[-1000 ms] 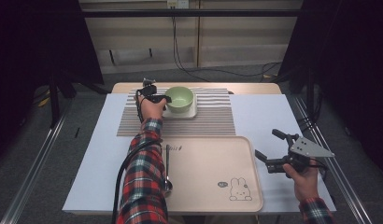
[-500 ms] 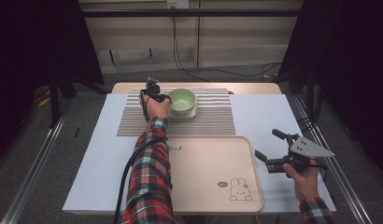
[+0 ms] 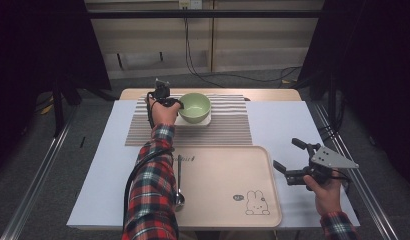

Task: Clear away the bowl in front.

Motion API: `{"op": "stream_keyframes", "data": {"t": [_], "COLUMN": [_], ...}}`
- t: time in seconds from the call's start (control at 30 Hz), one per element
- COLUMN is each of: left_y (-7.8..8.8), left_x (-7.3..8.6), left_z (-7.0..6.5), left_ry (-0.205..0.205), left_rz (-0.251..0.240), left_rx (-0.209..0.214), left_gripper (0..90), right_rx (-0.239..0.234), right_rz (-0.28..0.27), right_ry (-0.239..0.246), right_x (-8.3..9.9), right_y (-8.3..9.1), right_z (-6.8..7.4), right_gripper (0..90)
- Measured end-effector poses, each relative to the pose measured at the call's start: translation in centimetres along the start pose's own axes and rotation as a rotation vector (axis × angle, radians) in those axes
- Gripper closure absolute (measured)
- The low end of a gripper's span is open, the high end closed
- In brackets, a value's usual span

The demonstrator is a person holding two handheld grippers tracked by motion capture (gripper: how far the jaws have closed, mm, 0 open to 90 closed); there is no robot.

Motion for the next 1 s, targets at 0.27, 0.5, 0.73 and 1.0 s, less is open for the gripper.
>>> {"op": "stream_keyframes", "data": {"t": [0.27,0.5,0.73,1.0], "left_y": [1.9,3.3,4.5,5.6], "left_x": [0.4,1.1,1.6,2.3], "left_z": [-0.3,-0.6,-1.1,-1.7], "left_ry": [-0.022,-0.044,-0.071,-0.105], "left_rz": [0.011,0.033,0.048,0.065], "left_rx": [0.04,0.068,0.099,0.132], "left_gripper": [81.8,81.8,81.8,81.8], "right_rx": [-0.002,-0.002,-0.002,-0.002], "right_rz": [0.002,-0.002,-0.001,-0.001], "right_ry": [-0.002,0.01,0.009,0.007], "right_x": [0.0,0.0,0.0,0.0], "right_y": [0.0,-0.1,-0.1,-0.1], "right_z": [0.1,0.1,0.1,0.1], "right_gripper": [1.6,1.6,1.7,1.7]}}
Point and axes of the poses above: each handheld gripper's, and its own axes: y roughly backward along the jaws, x roughly out of its underside, z roughly to its left, the point moved 5 cm from there along -y, roughly forward along the jaws, and after that the axes turned 15 degrees about -y, right-handed, at the moved point
